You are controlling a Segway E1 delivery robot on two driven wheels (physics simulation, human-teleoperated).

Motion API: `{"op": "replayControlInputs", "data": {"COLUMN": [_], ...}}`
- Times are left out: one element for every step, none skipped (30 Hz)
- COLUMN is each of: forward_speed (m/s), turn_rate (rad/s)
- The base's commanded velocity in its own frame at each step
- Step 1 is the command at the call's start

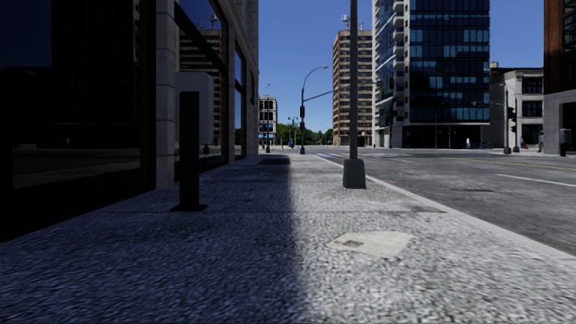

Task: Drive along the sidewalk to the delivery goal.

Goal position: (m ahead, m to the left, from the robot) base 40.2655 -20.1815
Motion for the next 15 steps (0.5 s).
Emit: {"op": "replayControlInputs", "data": {"forward_speed": [2.00,2.00,2.00,2.00,2.00,2.00,2.00,2.00,2.00,2.00,2.00,2.00,2.00,2.00,2.00], "turn_rate": [0.00,0.00,0.00,0.00,0.00,0.00,0.00,0.00,0.00,0.00,0.00,0.00,0.00,0.00,0.00]}}
